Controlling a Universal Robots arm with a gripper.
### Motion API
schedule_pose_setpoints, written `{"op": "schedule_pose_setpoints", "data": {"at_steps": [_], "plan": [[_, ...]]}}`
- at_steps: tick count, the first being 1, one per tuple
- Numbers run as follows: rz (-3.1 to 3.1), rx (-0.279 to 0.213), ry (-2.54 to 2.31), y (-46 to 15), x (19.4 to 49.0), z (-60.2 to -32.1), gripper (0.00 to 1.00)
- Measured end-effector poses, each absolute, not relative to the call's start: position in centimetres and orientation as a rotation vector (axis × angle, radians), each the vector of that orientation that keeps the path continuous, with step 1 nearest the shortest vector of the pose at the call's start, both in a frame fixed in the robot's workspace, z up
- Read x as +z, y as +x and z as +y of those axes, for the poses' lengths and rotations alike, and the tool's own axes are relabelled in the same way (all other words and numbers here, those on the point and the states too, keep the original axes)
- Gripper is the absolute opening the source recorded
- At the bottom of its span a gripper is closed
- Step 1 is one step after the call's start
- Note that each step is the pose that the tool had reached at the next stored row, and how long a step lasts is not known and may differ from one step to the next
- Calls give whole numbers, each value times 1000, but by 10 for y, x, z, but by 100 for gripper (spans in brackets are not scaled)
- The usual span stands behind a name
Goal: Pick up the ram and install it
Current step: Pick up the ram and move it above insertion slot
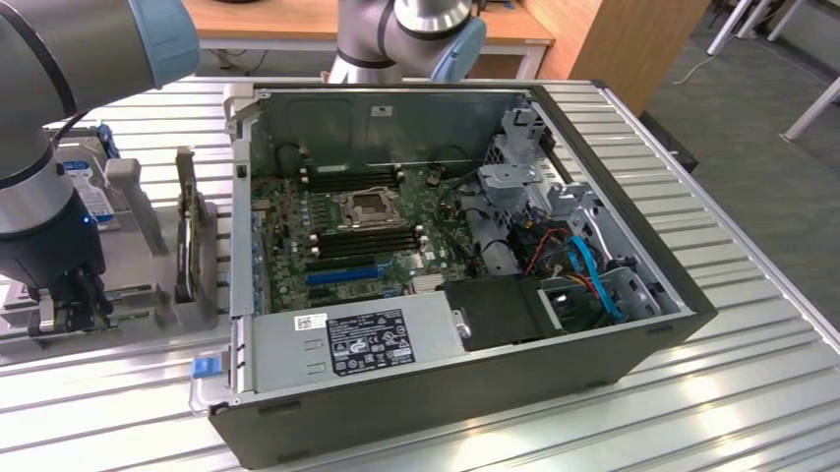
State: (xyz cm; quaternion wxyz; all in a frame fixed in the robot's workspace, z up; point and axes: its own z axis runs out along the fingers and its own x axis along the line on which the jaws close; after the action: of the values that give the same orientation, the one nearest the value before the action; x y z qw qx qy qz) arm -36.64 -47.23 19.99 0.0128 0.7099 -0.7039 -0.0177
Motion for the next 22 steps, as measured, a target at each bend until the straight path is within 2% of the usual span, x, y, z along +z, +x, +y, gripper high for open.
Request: {"op": "schedule_pose_setpoints", "data": {"at_steps": [22], "plan": [[-2195,-58,2213,-366,202,-474,24]]}}
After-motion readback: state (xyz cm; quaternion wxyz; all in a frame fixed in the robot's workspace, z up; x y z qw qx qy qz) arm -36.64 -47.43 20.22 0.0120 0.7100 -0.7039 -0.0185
